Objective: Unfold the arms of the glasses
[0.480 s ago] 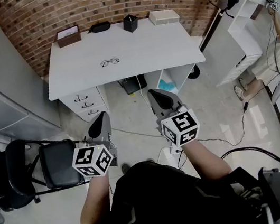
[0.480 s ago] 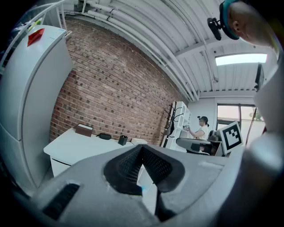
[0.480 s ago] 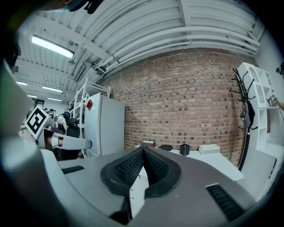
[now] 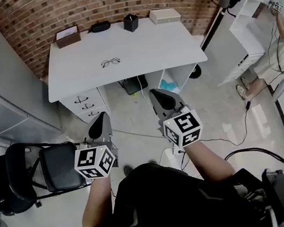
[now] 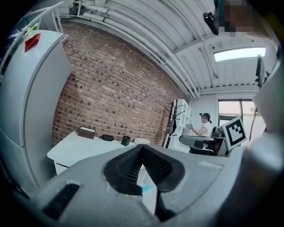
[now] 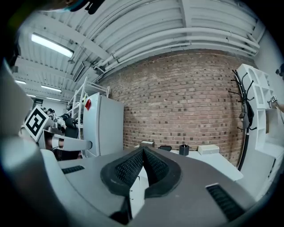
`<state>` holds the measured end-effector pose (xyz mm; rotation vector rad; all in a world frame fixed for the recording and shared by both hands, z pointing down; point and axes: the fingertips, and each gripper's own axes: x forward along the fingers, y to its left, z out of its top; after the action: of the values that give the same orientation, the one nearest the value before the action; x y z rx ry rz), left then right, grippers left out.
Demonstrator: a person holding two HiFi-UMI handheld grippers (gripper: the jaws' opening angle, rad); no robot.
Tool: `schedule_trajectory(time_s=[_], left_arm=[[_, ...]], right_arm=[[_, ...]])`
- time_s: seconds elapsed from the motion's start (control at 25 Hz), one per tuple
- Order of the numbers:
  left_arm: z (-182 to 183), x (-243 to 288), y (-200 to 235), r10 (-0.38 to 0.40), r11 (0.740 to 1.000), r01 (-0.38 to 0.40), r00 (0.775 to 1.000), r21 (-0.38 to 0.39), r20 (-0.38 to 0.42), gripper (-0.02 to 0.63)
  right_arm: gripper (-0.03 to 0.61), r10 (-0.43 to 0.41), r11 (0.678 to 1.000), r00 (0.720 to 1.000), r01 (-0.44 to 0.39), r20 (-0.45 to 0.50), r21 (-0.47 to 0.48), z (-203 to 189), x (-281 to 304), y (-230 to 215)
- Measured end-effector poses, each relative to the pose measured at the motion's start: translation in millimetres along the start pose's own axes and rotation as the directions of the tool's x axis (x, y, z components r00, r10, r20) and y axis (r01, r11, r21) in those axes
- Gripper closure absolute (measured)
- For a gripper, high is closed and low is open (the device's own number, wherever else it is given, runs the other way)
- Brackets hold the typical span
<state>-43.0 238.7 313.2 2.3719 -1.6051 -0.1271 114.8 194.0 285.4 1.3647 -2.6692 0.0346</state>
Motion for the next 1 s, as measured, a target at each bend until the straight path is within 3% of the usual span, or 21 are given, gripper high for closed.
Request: schedule_trajectory(time_s=[0.2,0.4,0.56,0.76,1.0], left_arm=[[0,-1,11,0.031,0.999,-0.031,1.0,0.007,0.0,0.604],[0,-5,20,0.05,0.996,-0.05,0.999,0.074,-0.002,0.604],[3,-6,30,0.033,0.999,-0.033,0.999,0.024,0.004,0.604],[9,-6,52,0.021,0.999,-0.021,1.0,0.024,0.005,0.604],[9,-7,72,-0.03,0.999,0.031,0.999,-0.012,0.01,0.604]], right_arm=[[0.571,-0.004,0.999,1.0,0.004,0.006,-0.037,0,4,4],[0.569,-0.023,0.999,1.0,0.023,-0.01,-0.032,-7,14,7],[0.569,-0.022,1.0,1.0,0.022,-0.02,-0.007,-12,24,11],[0.569,0.007,1.0,0.999,-0.008,-0.04,-0.022,-13,44,31],[0.569,-0.015,0.999,0.999,0.014,-0.043,-0.031,-15,58,47]])
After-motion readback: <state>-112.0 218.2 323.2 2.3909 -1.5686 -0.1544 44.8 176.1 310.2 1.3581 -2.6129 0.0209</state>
